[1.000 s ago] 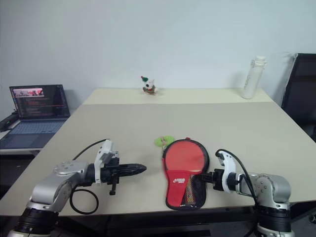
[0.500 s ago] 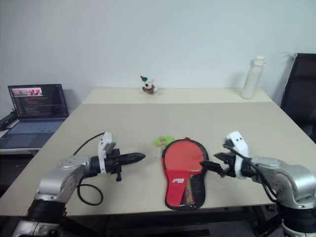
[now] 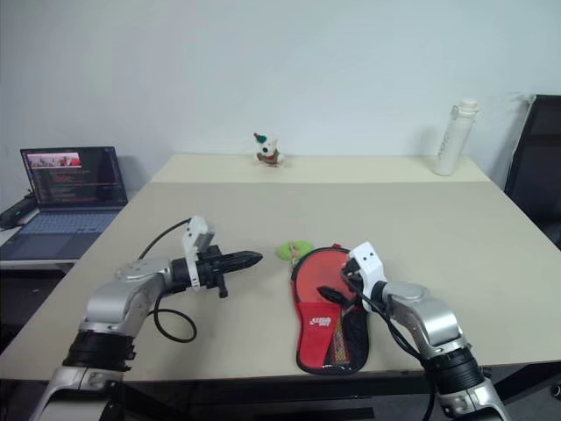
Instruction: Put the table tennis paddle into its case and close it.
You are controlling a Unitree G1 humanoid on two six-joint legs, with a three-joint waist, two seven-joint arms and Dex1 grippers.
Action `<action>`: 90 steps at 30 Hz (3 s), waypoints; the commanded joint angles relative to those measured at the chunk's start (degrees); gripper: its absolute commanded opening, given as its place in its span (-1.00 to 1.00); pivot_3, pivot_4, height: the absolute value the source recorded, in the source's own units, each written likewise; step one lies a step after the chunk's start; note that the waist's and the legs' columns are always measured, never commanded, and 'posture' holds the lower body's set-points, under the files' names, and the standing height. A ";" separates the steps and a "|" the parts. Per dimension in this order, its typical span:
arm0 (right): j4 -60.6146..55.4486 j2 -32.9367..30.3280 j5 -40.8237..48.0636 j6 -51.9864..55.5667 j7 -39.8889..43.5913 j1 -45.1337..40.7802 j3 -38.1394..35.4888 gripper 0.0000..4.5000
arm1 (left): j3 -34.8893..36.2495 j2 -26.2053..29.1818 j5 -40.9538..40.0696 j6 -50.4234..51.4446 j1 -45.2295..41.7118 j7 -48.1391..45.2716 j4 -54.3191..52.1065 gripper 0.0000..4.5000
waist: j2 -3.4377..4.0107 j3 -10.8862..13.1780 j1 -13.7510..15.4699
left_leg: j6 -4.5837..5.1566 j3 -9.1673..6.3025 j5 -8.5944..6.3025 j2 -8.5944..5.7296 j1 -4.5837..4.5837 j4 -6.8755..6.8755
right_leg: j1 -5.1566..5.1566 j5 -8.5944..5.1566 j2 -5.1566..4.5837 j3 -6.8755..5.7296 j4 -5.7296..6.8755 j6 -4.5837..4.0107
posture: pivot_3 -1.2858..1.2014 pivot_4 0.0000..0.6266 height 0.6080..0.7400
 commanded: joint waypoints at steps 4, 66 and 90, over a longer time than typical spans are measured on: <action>-0.18 2.03 -1.72 -1.63 -0.42 0.80 0.28 1.00 | -2.01 -4.26 6.23 -8.27 -8.65 3.42 11.66 0.23 | 0.00 0.00 0.03 | 0.00 0.00 0.00 -0.04 0.00 0.00 | 0.00 0.00 0.03 -0.02 0.02 0.00 | 0.03 -0.52 1.00; 9.21 8.34 -13.15 -3.89 -5.05 1.93 6.35 1.00 | -1.24 -19.88 23.24 -24.77 -30.39 29.23 53.22 -0.99 | -0.14 -0.10 -0.12 | -0.04 -0.06 0.07 -0.05 0.14 0.15 | 0.09 -0.07 0.06 -0.10 0.29 0.40 | 0.03 -0.52 1.00; 7.83 10.48 -14.25 -0.27 -4.71 5.16 8.57 1.00 | -0.72 -39.09 25.78 -32.98 -41.60 27.02 57.83 -0.99 | -0.27 -0.23 0.45 | -0.06 -0.07 0.07 -0.15 0.11 0.12 | 0.16 -0.07 0.00 -0.14 0.14 0.43 | 0.03 -0.52 1.00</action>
